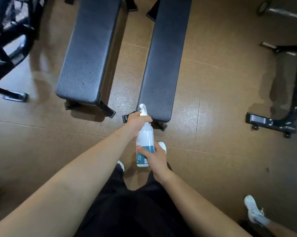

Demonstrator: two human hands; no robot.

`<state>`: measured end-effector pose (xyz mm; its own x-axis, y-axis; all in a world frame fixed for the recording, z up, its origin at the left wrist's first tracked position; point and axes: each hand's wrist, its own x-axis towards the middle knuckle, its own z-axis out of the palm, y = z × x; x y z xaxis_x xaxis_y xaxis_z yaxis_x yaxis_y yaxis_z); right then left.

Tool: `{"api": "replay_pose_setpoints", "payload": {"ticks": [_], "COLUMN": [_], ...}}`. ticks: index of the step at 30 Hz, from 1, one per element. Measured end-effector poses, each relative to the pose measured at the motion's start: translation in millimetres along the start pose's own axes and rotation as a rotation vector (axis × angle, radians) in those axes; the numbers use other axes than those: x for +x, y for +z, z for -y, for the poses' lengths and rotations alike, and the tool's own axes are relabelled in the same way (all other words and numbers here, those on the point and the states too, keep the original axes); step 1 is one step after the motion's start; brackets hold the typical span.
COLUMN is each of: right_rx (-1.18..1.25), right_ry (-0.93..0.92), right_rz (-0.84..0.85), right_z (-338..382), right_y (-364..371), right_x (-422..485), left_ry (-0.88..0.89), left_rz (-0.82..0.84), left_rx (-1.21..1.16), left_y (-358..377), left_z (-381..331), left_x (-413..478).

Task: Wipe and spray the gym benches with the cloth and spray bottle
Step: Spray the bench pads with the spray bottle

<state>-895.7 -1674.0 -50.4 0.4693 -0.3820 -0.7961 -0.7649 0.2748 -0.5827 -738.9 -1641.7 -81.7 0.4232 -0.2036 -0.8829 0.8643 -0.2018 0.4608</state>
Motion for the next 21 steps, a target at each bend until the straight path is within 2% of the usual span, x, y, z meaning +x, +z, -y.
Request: {"api": "replay_pose_setpoints", "payload": {"ticks": [4, 9, 13, 17, 21], "right_rx": [-0.068, -0.283, -0.405, -0.42, -0.346], "right_ry": [-0.057, -0.108, -0.132, -0.144, -0.129], "right_rz": [-0.001, 0.183, 0.343, 0.444, 0.465], "right_z": [18, 63, 92, 107, 121], "right_y": [51, 113, 169, 219, 261], "right_x": [-2, 16, 25, 32, 45], "left_ry": [0.054, 0.13, 0.051, 0.018, 0.112], "left_rz": [-0.076, -0.202, -0.306, -0.368, -0.356], "left_rx": [0.019, -0.211, -0.394, -0.332, -0.315], "left_y": [-56, -151, -225, -279, -308], "left_z": [-23, -46, -64, -82, -111], "left_x": [-5, -2, 3, 6, 9]}}
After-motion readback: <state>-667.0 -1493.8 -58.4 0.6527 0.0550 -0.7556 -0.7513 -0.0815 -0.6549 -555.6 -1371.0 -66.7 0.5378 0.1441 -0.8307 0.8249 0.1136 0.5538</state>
